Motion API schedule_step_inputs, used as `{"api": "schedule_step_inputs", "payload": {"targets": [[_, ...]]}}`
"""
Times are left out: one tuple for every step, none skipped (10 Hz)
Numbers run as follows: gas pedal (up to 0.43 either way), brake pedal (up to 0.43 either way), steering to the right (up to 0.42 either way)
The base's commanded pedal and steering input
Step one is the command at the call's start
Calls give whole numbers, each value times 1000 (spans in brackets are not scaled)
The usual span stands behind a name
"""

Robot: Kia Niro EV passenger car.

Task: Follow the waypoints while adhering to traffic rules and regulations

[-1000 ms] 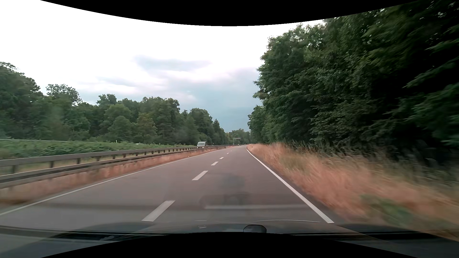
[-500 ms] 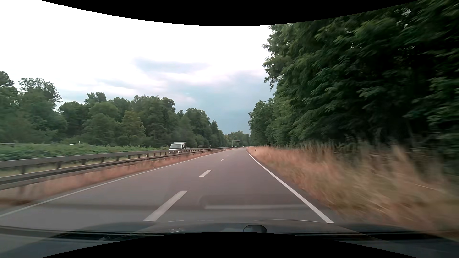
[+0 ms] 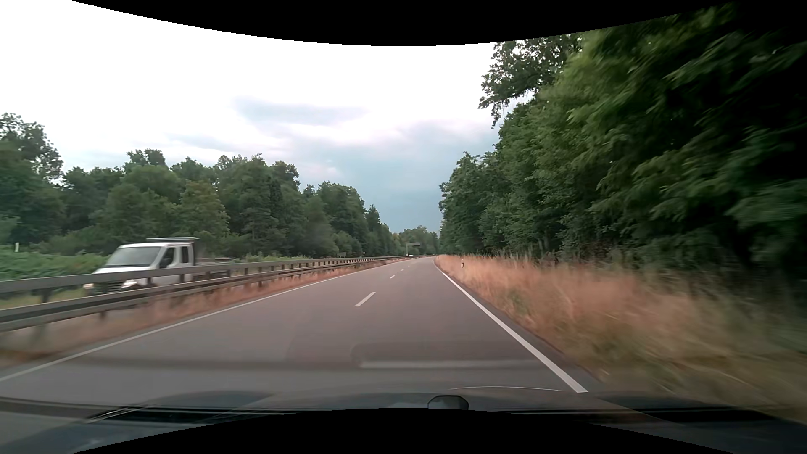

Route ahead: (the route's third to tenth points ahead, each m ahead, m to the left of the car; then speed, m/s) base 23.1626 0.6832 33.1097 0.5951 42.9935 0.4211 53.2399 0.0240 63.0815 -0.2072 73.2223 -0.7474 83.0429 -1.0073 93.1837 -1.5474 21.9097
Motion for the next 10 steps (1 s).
{"api": "schedule_step_inputs", "payload": {"targets": [[331,0,1],[319,0,1],[311,0,1],[311,0,1],[311,0,1],[311,0,1],[311,0,1],[311,0,1],[311,0,1],[311,0,1]]}}
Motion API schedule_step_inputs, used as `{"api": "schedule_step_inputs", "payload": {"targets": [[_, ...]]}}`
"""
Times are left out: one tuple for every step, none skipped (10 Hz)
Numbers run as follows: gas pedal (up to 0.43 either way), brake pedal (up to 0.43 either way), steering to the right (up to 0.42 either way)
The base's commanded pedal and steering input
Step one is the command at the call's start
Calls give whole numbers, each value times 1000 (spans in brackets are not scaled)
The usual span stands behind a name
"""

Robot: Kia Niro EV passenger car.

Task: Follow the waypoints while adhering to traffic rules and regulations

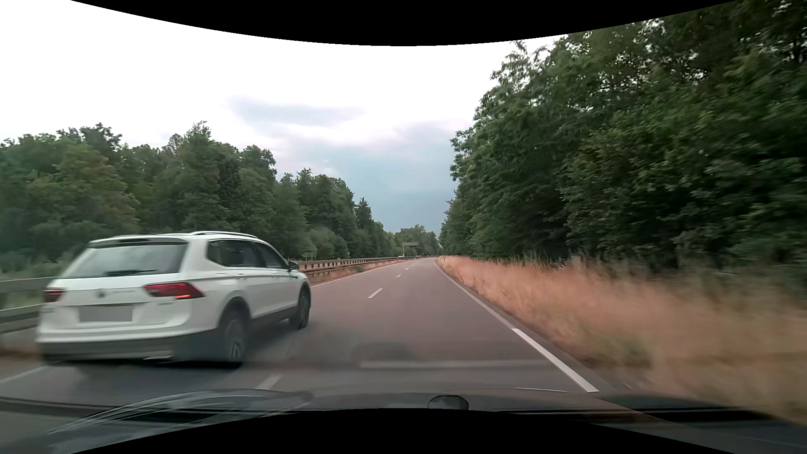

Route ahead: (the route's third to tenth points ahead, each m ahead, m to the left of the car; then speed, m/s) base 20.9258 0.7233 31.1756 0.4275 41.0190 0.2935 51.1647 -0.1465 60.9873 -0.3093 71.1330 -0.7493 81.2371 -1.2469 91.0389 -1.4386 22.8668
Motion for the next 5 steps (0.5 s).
{"api": "schedule_step_inputs", "payload": {"targets": [[311,0,1],[299,0,3],[287,0,3],[287,0,3],[280,0,3]]}}
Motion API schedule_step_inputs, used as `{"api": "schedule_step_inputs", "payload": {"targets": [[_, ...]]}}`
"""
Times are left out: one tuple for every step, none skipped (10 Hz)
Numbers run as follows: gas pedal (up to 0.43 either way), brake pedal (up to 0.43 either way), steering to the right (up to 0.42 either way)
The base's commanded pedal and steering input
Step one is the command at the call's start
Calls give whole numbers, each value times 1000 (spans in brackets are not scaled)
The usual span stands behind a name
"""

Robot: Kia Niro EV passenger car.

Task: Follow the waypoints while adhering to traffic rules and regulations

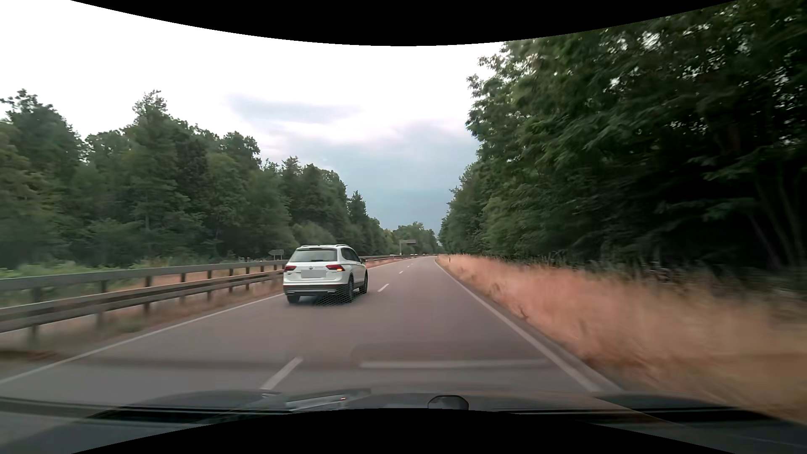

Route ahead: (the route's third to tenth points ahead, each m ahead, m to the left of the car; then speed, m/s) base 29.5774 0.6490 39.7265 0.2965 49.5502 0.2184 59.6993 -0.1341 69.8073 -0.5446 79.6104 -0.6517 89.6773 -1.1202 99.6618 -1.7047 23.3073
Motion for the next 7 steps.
{"api": "schedule_step_inputs", "payload": {"targets": [[260,0,3],[260,0,3],[260,0,3],[260,0,3],[260,0,3],[268,0,3],[280,0,3]]}}
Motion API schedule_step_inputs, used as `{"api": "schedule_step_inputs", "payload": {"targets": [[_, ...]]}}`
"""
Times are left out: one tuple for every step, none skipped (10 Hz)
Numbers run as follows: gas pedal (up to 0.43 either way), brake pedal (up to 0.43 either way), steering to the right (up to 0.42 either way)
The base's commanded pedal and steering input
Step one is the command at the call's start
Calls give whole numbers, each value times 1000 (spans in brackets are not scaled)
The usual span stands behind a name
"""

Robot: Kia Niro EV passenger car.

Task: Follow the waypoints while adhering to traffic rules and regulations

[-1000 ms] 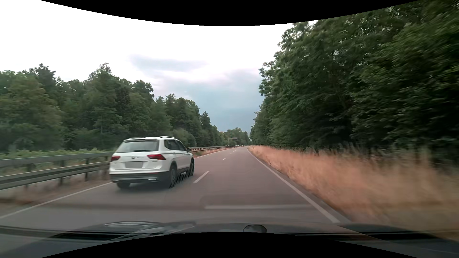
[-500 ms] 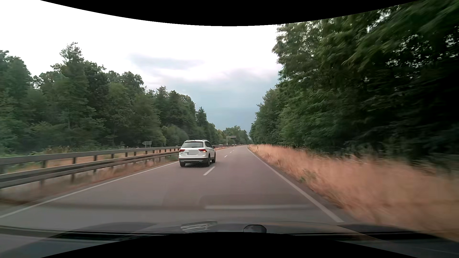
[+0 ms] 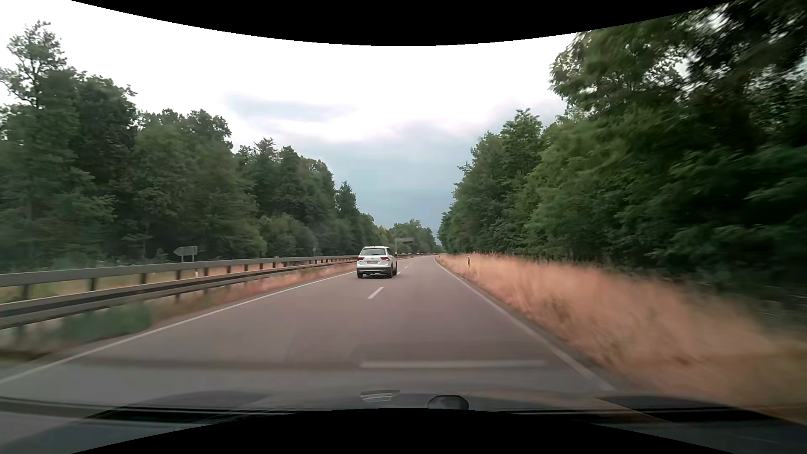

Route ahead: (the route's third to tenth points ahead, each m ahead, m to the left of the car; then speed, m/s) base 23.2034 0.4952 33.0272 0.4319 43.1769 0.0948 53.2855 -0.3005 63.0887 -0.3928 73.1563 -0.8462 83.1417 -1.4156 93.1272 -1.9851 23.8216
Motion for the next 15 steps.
{"api": "schedule_step_inputs", "payload": {"targets": [[280,0,3],[280,0,3],[280,0,3],[287,0,3],[287,0,3],[287,0,3],[287,0,3],[287,0,3],[287,0,4],[287,0,4],[287,0,4],[287,0,4],[287,0,4],[287,0,4],[280,0,4]]}}
